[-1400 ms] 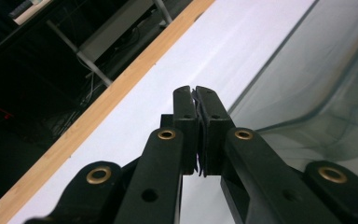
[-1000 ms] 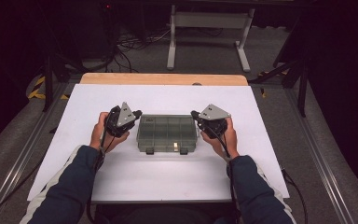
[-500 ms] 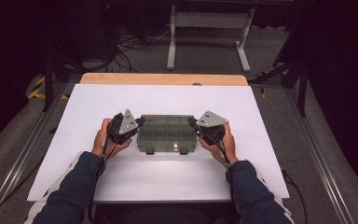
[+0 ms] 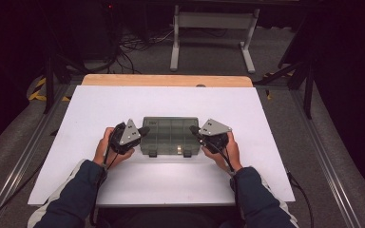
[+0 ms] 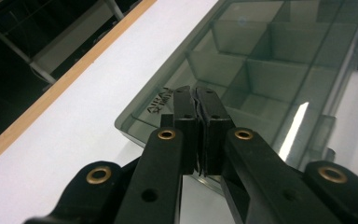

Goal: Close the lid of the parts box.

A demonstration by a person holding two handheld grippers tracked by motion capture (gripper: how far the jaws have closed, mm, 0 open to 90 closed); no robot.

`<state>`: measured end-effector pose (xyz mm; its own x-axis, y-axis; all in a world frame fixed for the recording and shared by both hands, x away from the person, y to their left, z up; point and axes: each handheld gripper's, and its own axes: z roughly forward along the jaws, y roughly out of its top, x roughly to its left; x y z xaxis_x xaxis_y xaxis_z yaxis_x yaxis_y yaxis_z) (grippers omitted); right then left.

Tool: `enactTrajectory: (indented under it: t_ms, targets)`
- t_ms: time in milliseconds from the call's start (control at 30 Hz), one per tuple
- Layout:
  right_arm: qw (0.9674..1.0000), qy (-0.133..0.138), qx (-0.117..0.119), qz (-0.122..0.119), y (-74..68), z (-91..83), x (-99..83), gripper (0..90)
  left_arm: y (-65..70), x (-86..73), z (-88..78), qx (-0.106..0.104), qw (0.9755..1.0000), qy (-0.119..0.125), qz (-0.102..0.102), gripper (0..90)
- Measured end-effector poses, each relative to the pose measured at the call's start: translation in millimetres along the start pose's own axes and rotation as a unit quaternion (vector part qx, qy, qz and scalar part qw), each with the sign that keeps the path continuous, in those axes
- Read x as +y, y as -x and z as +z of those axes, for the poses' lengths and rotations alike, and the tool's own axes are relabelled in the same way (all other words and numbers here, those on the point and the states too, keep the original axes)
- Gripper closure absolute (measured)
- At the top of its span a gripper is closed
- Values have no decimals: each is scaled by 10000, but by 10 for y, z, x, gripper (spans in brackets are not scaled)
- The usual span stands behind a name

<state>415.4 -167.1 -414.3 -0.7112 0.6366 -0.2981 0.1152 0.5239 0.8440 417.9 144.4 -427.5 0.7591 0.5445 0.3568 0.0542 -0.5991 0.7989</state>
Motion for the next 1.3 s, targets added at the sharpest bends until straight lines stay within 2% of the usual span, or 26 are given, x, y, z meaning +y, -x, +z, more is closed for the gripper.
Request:
enactTrajectory:
  t_ms: [467,567,833,1300]
  targets:
    - [9999,-5,156,-72,-85,-66,-56,877,158,-4,-78,-151,9997,82,166,870]
    - [9997,-20,198,-109,-115,-70,-65,875,169,-8,-95,-182,9997,117,139,871]
    - [9993,-7,374,-94,-189,-100,-78,874,226,-22,-104,-250,9995,81,186,869]
    - [9983,-85,540,-207,-312,-95,-118,875,309,-23,-89,-364,9988,1,336,867]
